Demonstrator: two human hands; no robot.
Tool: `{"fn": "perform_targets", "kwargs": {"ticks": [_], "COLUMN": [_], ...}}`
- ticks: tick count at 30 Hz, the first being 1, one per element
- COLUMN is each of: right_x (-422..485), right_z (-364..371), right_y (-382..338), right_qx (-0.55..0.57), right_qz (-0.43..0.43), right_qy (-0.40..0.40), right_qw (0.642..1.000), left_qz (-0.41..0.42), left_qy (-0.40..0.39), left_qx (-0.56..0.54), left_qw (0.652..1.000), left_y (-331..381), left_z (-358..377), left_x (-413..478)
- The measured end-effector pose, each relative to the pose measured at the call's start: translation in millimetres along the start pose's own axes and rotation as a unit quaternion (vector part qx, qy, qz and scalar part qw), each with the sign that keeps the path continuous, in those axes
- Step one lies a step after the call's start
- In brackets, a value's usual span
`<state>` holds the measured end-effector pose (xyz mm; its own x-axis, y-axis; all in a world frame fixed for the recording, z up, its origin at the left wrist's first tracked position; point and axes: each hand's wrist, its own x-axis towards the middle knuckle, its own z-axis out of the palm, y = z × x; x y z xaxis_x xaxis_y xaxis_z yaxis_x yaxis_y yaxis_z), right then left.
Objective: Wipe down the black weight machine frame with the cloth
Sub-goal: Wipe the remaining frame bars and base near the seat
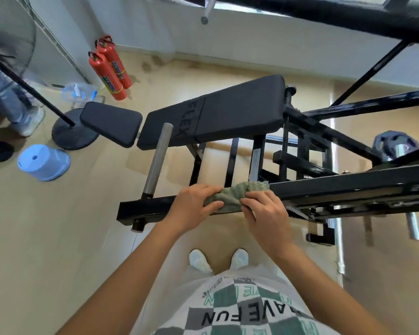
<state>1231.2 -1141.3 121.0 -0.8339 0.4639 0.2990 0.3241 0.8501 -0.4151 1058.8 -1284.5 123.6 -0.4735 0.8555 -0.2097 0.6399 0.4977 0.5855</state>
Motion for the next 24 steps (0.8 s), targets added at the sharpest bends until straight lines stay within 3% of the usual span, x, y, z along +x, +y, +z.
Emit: {"fn": "perform_targets", "kwargs": {"ticks": [9,15,21,24], "right_x": [-16.7,-19.9,-15.6,-6.3], "right_z": [-6.5,9.7,35.3,49.1], "right_y": [19.2,-4.4,-65.9,-98.3], "right_qx": [0.015,0.030,0.109,0.205], "right_qz": [0.062,0.190,0.361,0.463], "right_qy": [0.087,0.169,0.221,0.251], "right_qw": [0.994,0.967,0.899,0.825], "left_qz": [0.005,0.052,0.114,0.130], "left_qy": [-0.072,-0.170,-0.224,-0.247], "left_qx": [-0.052,-0.094,-0.088,-0.067], "left_qw": [0.996,0.980,0.964,0.958], "left_y": [27.0,13.0,-15.4,-31.9], "left_z": [6.8,-14.1,-34.0,-44.0], "left_x": [29.3,54.2,65.0,64.6]}}
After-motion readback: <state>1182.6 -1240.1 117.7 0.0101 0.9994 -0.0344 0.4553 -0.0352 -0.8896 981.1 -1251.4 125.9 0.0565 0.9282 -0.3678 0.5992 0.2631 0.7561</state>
